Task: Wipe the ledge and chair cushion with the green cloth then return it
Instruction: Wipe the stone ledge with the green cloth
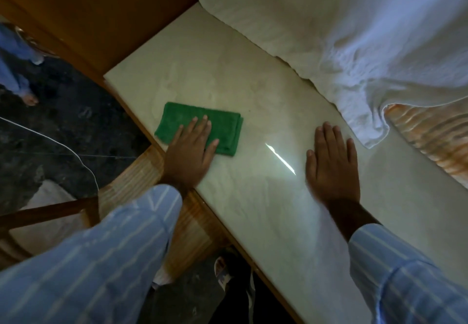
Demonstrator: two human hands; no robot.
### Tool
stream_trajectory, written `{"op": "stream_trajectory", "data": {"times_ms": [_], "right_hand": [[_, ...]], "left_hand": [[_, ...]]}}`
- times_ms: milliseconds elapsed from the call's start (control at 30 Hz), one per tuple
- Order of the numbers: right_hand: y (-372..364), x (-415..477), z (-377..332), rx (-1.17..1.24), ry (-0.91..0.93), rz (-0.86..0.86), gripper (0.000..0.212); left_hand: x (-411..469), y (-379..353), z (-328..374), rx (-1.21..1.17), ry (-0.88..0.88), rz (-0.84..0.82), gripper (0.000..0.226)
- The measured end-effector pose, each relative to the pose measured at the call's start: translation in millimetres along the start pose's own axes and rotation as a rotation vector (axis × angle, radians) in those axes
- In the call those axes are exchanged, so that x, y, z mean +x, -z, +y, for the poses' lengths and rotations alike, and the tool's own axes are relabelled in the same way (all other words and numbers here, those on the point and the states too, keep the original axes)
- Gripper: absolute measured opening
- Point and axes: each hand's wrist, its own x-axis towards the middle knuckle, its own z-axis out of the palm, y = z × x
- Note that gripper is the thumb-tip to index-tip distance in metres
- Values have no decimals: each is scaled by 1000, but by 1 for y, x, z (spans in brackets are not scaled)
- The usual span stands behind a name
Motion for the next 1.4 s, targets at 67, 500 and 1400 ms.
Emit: {"op": "stream_trajectory", "data": {"times_ms": [67,500,1400], "right_hand": [[0,-2,0,-5,1,-1,63],[6,0,-3,-1,-1,-42,63],[1,-2,-1,5,-5,26,61]], "left_hand": [[32,1,0,-12,65,10,62],[-34,-10,93,-37,-120,-33,68],[42,1,-7,-87,192,114,59]]}}
